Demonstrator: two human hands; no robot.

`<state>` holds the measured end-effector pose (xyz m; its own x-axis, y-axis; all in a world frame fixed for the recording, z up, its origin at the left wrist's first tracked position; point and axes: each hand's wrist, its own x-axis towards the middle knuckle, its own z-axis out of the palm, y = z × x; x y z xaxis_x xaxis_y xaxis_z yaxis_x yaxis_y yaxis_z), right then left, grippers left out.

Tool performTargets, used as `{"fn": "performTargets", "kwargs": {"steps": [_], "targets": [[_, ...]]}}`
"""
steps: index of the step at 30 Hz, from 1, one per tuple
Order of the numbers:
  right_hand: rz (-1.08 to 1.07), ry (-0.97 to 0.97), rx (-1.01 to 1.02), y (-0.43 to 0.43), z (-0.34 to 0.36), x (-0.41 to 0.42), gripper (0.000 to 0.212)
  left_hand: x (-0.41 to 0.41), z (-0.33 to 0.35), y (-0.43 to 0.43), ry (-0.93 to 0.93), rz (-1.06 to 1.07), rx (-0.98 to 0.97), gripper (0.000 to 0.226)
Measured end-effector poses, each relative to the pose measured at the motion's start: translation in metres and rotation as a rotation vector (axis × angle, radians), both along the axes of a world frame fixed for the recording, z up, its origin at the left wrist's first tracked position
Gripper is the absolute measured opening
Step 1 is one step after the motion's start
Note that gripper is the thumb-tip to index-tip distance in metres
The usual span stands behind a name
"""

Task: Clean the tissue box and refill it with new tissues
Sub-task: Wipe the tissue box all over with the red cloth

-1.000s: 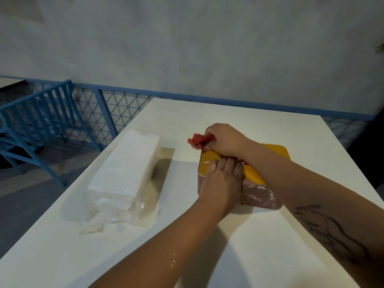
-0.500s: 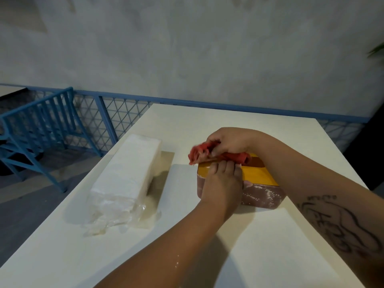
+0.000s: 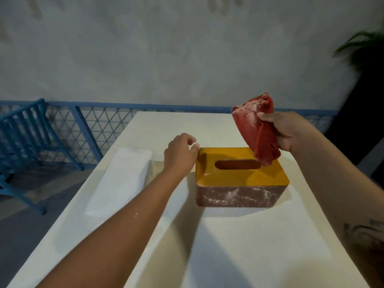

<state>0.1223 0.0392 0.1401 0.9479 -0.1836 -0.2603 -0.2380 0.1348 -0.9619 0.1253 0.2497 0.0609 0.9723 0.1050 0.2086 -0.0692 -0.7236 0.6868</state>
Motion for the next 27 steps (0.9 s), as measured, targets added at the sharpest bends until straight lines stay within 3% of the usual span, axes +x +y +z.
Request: {"fn": "performTargets", "kwargs": {"steps": [5,9,10,12,15,17,22,27], "targets": [[-0.018,0.056,0.118,-0.006,-0.01,-0.027,0.024,0.009,0.006,-0.02,-0.013,-0.114,-0.169,0.024],[0.005,0.069,0.251,0.002,-0.028,-0.045,0.022,-0.006,0.026,-0.045,0.315,-0.423,-0.393,0.049],[0.026,0.058,0.288,0.005,-0.031,-0.049,0.026,-0.008,0.029,-0.046,0.391,-0.499,-0.45,0.046],[0.068,0.02,0.347,0.007,-0.039,-0.054,0.052,-0.01,0.035,-0.045,0.48,-0.597,-0.576,0.029],[0.072,-0.024,0.287,0.015,-0.051,-0.058,0.078,-0.011,0.04,-0.045,0.418,-0.616,-0.5,0.023],[0.07,-0.062,0.214,0.023,-0.055,-0.062,0.067,-0.013,0.041,-0.046,0.371,-0.613,-0.422,0.029],[0.165,-0.06,0.181,0.027,-0.053,-0.074,0.052,-0.013,0.041,-0.039,0.423,-0.627,-0.433,0.024],[0.125,-0.062,0.335,0.023,-0.05,-0.089,0.065,-0.012,0.049,-0.03,0.528,-0.588,-0.6,0.023]]}}
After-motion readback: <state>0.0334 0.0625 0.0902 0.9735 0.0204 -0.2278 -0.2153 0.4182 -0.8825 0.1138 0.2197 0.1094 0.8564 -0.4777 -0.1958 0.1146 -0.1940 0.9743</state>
